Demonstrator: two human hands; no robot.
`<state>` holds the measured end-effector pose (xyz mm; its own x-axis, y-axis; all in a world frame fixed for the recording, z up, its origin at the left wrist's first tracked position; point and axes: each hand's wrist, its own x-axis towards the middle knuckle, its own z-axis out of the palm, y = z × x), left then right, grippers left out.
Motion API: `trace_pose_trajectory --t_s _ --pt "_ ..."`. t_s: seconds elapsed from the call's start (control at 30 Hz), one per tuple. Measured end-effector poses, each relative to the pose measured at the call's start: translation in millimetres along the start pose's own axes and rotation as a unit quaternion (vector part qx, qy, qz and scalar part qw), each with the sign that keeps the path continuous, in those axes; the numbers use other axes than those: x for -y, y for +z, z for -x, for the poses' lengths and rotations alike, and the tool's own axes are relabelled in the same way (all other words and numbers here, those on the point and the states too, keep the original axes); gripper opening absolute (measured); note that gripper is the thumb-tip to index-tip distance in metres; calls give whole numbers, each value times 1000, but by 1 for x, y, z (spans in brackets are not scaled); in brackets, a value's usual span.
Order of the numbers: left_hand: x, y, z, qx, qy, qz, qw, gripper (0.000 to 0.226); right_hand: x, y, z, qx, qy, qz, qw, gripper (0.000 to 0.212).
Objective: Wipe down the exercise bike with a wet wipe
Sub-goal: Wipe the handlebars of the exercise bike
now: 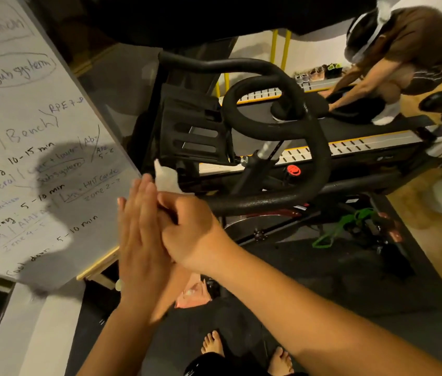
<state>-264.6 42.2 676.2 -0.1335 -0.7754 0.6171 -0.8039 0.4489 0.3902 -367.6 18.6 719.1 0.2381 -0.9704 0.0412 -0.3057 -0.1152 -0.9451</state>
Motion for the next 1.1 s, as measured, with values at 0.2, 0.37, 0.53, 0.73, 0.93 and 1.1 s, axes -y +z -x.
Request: trace_pose_trajectory --t_s 0.2,0.37,0.53,0.73,0.93,1.1 --pt "-5 6 -7 127 31 -56 990 78 -13 -23 4 -42 -19 101 994 13" --pt "-41 31 -5 223 123 -244 936 73 -50 -88 27 -78 12 262 962 21" --pt "-36 30 -5 239 172 -212 932 58 -50 -129 35 -81 97 362 924 25" --pt "-11 14 -16 149 138 -174 963 33 -34 -87 21 -21 41 319 947 42" --pt "3 8 -22 109 136 -148 973 36 -40 -89 17 -49 25 374 926 29" --pt "-24 42 -24 183 163 -129 961 38 -32 -102 9 23 28 491 870 56"
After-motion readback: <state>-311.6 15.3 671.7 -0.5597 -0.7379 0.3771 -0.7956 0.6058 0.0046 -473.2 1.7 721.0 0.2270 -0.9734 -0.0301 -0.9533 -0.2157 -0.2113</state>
